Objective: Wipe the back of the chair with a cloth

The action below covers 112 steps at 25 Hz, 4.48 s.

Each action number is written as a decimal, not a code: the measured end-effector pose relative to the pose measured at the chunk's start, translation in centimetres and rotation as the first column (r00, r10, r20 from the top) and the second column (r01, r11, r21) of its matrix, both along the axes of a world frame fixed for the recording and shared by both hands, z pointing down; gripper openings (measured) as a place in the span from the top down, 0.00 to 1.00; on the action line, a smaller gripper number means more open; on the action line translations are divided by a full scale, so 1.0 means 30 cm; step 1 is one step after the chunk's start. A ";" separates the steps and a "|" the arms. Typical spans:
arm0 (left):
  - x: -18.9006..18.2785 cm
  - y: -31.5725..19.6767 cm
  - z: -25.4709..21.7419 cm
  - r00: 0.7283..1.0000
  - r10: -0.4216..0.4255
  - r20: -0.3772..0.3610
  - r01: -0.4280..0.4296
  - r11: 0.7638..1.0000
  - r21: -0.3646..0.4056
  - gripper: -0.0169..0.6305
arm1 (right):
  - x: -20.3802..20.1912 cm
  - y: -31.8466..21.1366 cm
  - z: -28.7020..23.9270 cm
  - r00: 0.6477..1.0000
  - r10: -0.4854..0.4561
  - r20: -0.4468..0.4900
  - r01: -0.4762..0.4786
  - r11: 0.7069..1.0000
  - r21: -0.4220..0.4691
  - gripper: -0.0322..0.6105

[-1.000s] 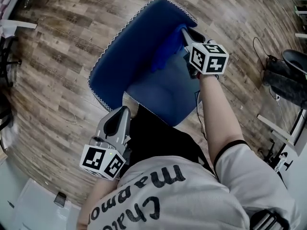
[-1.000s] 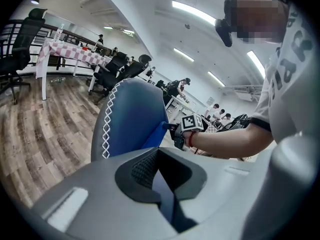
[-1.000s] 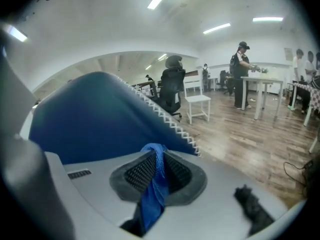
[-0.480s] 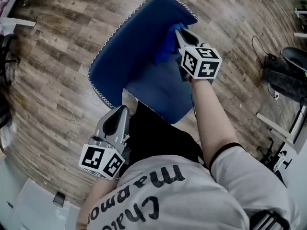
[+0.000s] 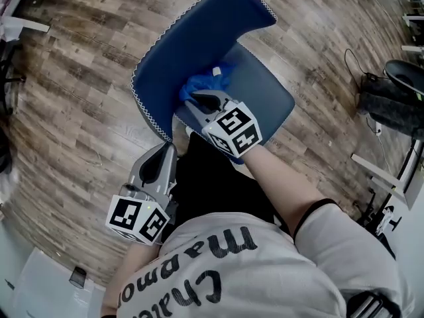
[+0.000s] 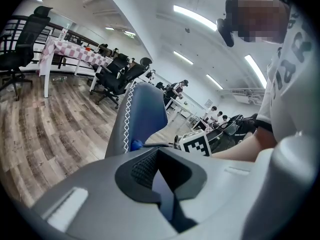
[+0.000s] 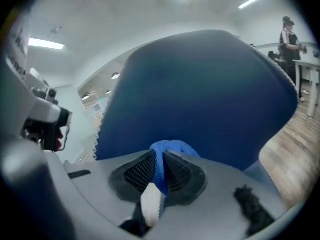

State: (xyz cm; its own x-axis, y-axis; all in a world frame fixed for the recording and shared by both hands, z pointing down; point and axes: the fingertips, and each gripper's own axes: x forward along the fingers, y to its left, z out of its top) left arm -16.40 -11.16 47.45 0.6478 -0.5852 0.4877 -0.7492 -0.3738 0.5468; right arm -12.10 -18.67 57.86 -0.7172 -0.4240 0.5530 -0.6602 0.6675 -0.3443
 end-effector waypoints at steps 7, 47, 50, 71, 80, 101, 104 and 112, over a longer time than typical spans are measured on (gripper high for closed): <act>-0.043 0.058 -0.016 1.000 0.030 0.004 -0.030 1.000 0.007 0.97 | -0.133 0.147 -0.073 0.991 -0.120 0.053 0.119 0.993 0.011 0.87; 0.096 -0.100 0.082 1.000 0.004 0.021 -0.002 0.995 -0.096 0.97 | 0.700 -0.552 0.089 0.800 0.598 -0.054 -0.595 0.802 0.055 0.87; 0.102 -0.087 0.082 1.000 0.005 0.015 -0.003 0.995 -0.097 0.97 | 0.561 -0.469 0.086 0.874 0.484 -0.050 -0.482 0.875 0.044 0.87; 0.020 0.006 0.073 1.000 -0.018 0.004 0.018 0.996 -0.090 0.97 | -0.118 0.172 0.183 0.996 -0.083 0.038 0.090 0.971 -0.221 0.87; 0.055 -0.002 0.088 1.000 -0.029 0.013 0.030 0.994 -0.105 0.97 | 0.032 -0.074 0.264 0.998 -0.001 -0.058 -0.008 0.986 -0.164 0.87; 0.071 -0.059 0.122 0.999 -0.023 0.043 0.029 0.989 -0.145 0.97 | 0.545 -0.510 0.310 0.929 0.270 -0.255 -0.292 0.955 -0.054 0.86; 0.069 -0.059 0.130 0.999 -0.023 0.044 0.030 0.987 -0.155 0.97 | 0.627 -0.552 0.313 0.895 0.341 -0.286 -0.365 0.930 -0.033 0.86; 0.067 -0.059 0.152 0.999 -0.036 0.040 0.042 0.985 -0.165 0.97 | 0.731 -0.569 0.304 0.814 0.510 -0.279 -0.531 0.848 0.001 0.86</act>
